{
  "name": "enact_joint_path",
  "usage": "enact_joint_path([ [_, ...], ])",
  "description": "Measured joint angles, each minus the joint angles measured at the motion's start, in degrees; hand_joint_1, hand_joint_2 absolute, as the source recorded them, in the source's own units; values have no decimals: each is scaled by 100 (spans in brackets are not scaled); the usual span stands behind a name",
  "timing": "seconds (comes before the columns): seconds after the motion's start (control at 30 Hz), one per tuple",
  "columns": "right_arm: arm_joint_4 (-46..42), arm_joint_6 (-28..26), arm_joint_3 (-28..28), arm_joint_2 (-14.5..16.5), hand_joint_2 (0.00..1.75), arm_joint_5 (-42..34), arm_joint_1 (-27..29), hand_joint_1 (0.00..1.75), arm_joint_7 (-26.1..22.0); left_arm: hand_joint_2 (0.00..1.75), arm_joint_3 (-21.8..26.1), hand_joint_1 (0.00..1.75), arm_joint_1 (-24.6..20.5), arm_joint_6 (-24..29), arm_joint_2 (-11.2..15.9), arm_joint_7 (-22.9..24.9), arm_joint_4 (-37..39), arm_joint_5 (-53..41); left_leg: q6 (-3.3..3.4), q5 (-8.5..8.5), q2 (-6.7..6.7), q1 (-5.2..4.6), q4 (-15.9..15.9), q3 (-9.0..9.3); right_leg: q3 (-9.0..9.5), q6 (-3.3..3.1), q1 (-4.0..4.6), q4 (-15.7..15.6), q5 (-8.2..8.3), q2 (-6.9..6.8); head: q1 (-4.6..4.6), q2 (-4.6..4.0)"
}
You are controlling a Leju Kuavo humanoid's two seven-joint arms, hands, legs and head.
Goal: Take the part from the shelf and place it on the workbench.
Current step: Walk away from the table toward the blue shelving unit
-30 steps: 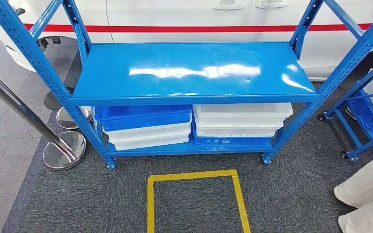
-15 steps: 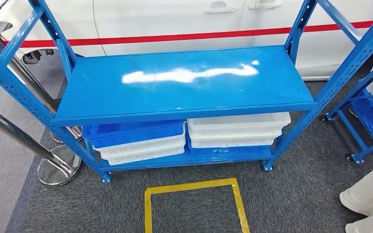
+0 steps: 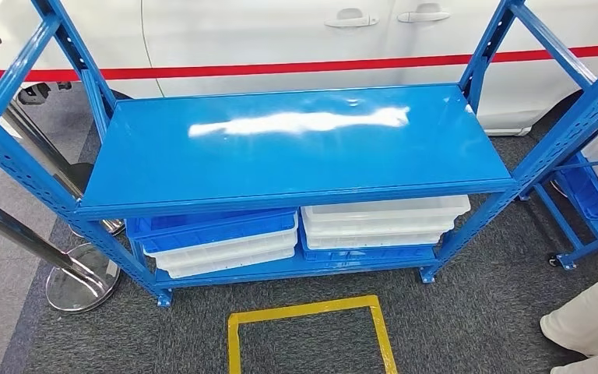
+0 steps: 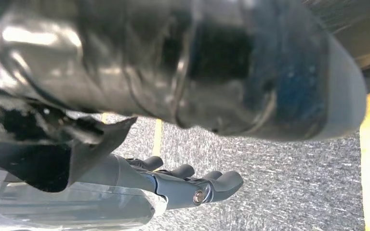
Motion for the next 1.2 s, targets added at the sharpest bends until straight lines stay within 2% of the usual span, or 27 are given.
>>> enact_joint_path([
  [0.03,2,-5,-1,0,0,0,0,0,0,0,1,0,2,-1,0,1,-3,0,0,-24,4,0,0,22,-168,21,-20,226,-16,-4,0,0],
  [0.07,3,-11,-2,-1,0,1,1,0,0,0,1,0,5,-2,-2,1,-5,0,-7,-49,5,3,1,53,-243,39,-38,250,92,-11,0,0],
  [0.1,4,-16,-3,-3,0,2,2,0,0,0,1,0,8,-4,-5,3,-7,0,-22,-79,3,7,1,94,-212,51,-55,59,309,-21,0,0],
  [0.13,4,-18,-3,-5,0,4,3,0,0,0,1,0,10,-6,-10,7,-11,0,-44,-108,0,11,2,138,-95,55,-71,-292,577,-36,0,0],
  [0.17,5,-18,-4,-8,0,6,4,0,0,0,1,0,15,-8,-15,11,-20,0,-75,-140,-2,5,5,175,37,51,-76,-648,778,-50,0,0],
  [0.2,6,-18,-3,-10,44,8,1,0,0,0,1,0,15,-9,-19,17,-32,-1,-112,-171,-5,-3,11,198,146,34,-71,-928,901,-56,-1,0],
  [0.23,7,-18,-2,-10,87,10,-2,0,0,0,1,0,15,-11,-20,23,-49,-1,-149,-191,-4,-13,12,211,203,10,-63,-1079,937,-59,-2,0],
  [0.3,9,-20,1,-11,175,12,-4,0,2,0,1,0,8,-18,-25,34,-86,-2,-222,-208,1,-16,-5,230,225,-62,-36,-1145,916,-47,-4,0],
  [0.33,10,-23,2,-11,175,4,-1,0,7,0,1,0,7,-24,-29,43,-107,-2,-253,-214,4,-4,-15,249,240,-101,-38,-1169,925,-42,-3,0],
  [0.37,10,-32,2,-10,175,-13,2,0,13,0,1,0,7,-30,-39,53,-124,-2,-243,-200,8,2,-36,268,258,-121,-38,-1193,933,-36,-3,0],
  [0.4,11,-39,3,-9,175,-29,2,0,34,0,1,0,7,-38,-47,66,-142,-3,-178,-213,8,2,-54,288,276,-133,-41,-1217,942,-32,-2,0],
  [0.47,12,-62,12,-7,175,-47,-4,0,96,0,1,0,11,-51,-59,86,-179,-4,15,-205,8,-7,-85,318,302,-130,-33,-1233,939,-29,-2,0],
  [0.5,13,-76,16,-7,175,-44,-8,0,126,0,1,0,10,-55,-59,95,-197,-4,80,-218,5,-9,-88,328,307,-138,-25,-1232,933,-30,-3,0],
  [0.53,13,-90,19,-8,131,-42,-11,0,143,0,1,0,11,-57,-59,101,-212,-4,100,-205,5,-8,-89,333,313,-148,-18,-1231,926,-31,-3,0],
  [0.63,13,-145,23,-9,0,-80,-19,0,162,0,1,0,12,-67,-61,118,-238,-4,92,-202,4,1,-98,339,320,-175,4,-1229,911,-34,-2,0],
  [0.67,13,-177,31,-9,0,-114,-19,0,164,0,1,0,13,-71,-64,126,-243,-3,79,-201,4,5,-101,340,320,-182,10,-1228,908,-34,-2,0],
  [0.7,13,-211,40,-9,0,-150,-17,0,163,44,1,0,15,-75,-71,135,-254,-1,55,-198,4,9,-104,341,321,-187,14,-1226,905,-34,-2,0],
  [0.73,13,-234,50,-9,44,-177,-15,0,163,87,1,0,17,-79,-79,143,-267,3,15,-197,3,13,-111,344,321,-190,17,-1225,903,-34,-2,0],
  [0.8,13,-248,61,-9,131,-190,-13,0,163,175,2,0,20,-85,-95,158,-296,11,-131,-199,3,27,-130,354,320,-195,22,-1222,900,-34,-2,0],
  [0.83,13,-251,62,-9,175,-190,-14,0,160,175,2,0,21,-86,-103,169,-309,15,-203,-201,3,34,-139,358,321,-196,23,-1220,899,-34,-2,0],
  [0.87,14,-252,63,-10,175,-191,-16,0,150,175,-3,0,24,-86,-109,184,-321,27,-258,-202,3,39,-145,361,321,-197,23,-1220,898,-34,-2,0],
  [0.9,22,-253,69,-14,175,-197,-22,0,135,175,-29,0,31,-85,-114,204,-332,58,-285,-204,3,41,-148,362,322,-197,22,-1219,898,-33,-2,0],
  [1.2,348,-239,314,-220,175,-598,-222,0,-173,175,-955,0,167,-42,-94,527,-377,1118,-282,-212,4,19,-137,361,329,-185,-1,-1230,899,-33,-2,0],
])
